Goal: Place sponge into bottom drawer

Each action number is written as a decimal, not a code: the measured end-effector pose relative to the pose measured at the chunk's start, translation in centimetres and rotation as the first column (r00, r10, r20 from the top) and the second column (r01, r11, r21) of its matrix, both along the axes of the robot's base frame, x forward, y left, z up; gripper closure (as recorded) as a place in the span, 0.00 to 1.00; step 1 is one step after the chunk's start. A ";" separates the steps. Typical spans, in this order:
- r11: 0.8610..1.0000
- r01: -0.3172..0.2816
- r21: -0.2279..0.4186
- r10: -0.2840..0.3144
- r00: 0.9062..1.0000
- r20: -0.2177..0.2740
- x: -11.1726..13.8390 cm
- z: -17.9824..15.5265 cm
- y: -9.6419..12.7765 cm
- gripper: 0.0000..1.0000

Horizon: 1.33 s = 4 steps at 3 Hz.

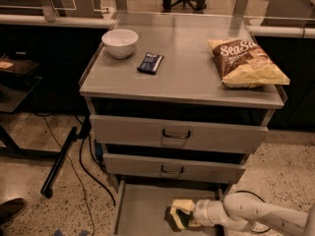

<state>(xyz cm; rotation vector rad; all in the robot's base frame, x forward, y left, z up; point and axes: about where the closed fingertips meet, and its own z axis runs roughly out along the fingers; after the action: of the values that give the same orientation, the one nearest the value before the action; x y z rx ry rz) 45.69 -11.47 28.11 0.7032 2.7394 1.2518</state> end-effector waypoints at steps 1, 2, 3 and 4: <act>0.994 0.066 -0.083 -0.069 0.997 -0.035 1.1 -4.9 4.0 1.00; 0.994 0.067 -0.089 -0.070 0.997 -0.034 1.2 -5.1 4.2 1.00; 0.990 0.081 -0.112 -0.086 0.995 -0.041 1.1 -6.0 4.2 1.00; 0.979 0.128 -0.161 -0.138 0.989 -0.051 1.9 -8.8 4.1 1.00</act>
Offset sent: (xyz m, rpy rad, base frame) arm 0.0202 0.0627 -0.0836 -0.1195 0.0713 -0.1091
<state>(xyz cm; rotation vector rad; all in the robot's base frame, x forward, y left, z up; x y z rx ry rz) 47.61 -7.32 19.36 0.9049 2.7479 0.9906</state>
